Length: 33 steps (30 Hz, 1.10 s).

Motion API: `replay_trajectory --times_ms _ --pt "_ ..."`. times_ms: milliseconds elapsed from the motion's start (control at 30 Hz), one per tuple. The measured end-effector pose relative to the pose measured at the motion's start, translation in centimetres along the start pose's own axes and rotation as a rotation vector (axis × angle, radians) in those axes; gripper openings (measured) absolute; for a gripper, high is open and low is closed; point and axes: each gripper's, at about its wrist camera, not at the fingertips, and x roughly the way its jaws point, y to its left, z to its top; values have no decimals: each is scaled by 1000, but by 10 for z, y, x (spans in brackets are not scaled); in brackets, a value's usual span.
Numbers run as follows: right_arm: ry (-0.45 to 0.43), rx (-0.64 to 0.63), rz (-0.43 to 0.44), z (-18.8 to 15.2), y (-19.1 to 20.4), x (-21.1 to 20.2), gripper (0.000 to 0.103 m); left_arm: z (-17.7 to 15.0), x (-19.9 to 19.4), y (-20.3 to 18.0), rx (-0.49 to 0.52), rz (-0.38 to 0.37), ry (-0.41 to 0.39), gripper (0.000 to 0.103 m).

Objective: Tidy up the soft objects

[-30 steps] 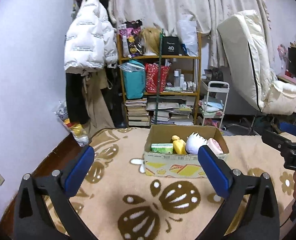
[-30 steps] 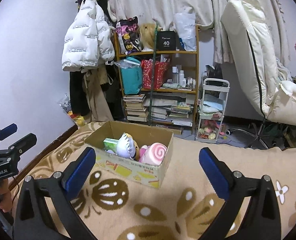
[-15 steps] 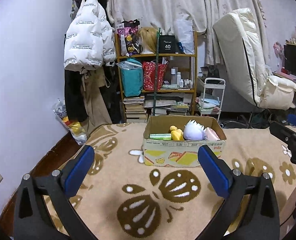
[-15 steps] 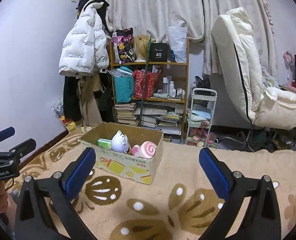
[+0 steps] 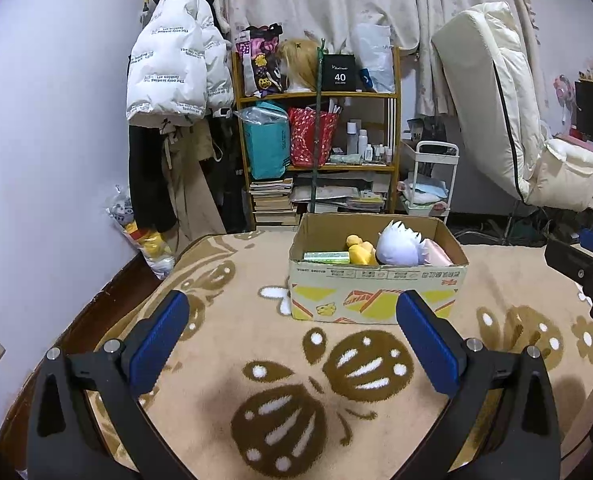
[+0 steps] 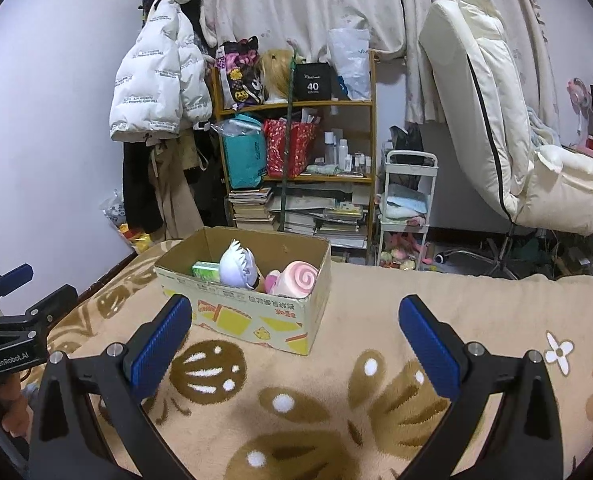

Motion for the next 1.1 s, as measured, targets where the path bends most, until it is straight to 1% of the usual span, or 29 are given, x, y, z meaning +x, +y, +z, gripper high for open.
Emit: replay_trajectory --times_ms 200,600,1100 --pt "7 -3 4 -1 -1 3 103 -1 2 -3 11 -1 6 102" --pt "10 -5 5 -2 -2 5 103 -6 3 2 -7 -8 22 102" --pt "26 -4 2 -11 1 9 103 -1 3 5 -18 -5 33 102"
